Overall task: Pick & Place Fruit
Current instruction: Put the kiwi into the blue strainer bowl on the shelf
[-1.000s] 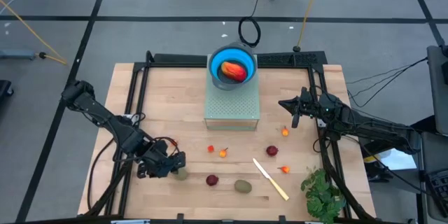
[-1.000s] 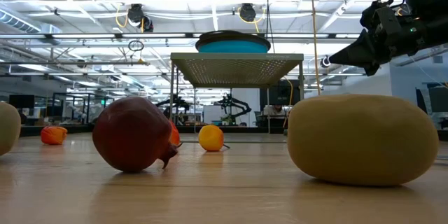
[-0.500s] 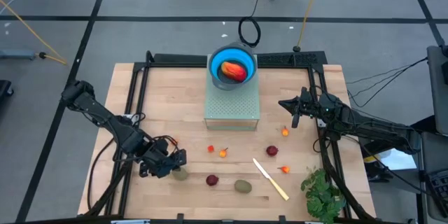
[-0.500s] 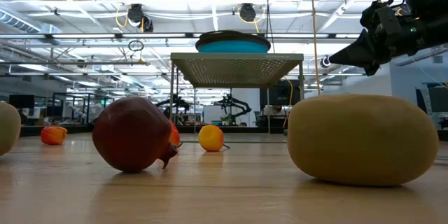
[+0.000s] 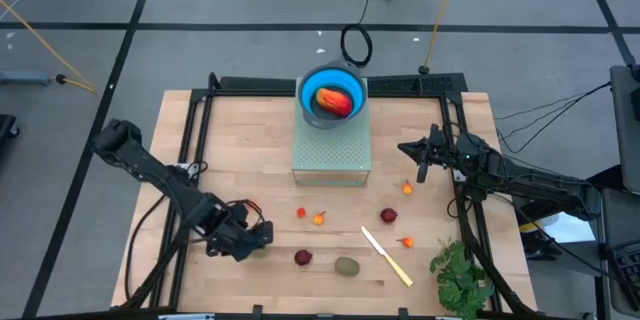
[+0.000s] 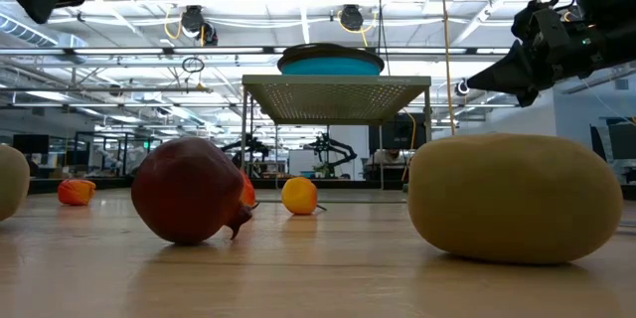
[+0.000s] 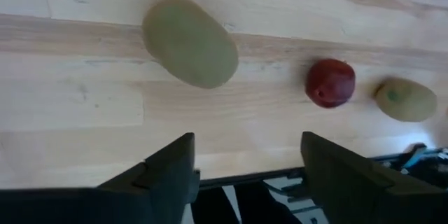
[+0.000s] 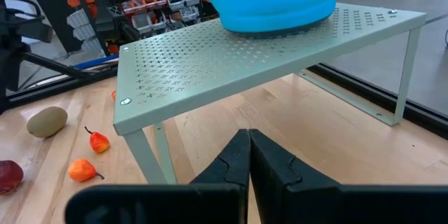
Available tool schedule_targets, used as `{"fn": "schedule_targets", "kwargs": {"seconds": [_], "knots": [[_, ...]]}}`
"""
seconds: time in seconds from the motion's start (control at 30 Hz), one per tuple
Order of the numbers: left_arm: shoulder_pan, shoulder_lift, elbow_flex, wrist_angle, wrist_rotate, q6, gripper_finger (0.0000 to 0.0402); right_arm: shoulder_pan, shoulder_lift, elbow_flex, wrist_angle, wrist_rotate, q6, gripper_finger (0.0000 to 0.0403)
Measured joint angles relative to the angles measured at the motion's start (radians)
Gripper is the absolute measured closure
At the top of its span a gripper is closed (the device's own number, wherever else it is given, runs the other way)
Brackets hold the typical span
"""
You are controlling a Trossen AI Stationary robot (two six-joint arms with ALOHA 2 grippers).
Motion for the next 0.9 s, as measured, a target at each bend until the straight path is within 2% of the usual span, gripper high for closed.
{"fn": "schedule_targets", "kwargs": {"seconds": [0.37,0.57,0.9], "knots": [[0.001,0.029,0.000,-0.051,0.002,-0.045,0.0007,0.000,0.000,0.000,0.000,0.000,0.001,0.0403],[0.001,0.029,0.000,-0.079,-0.002,-0.122,0.0017,0.000,0.000,0.000,0.000,0.000,0.002,0.0403],[0.002,0.029,-0.005,-0.082,-0.003,-0.217,0.0005,0.000,0.000,0.000,0.000,-0.001,0.003,0.0403]]}}
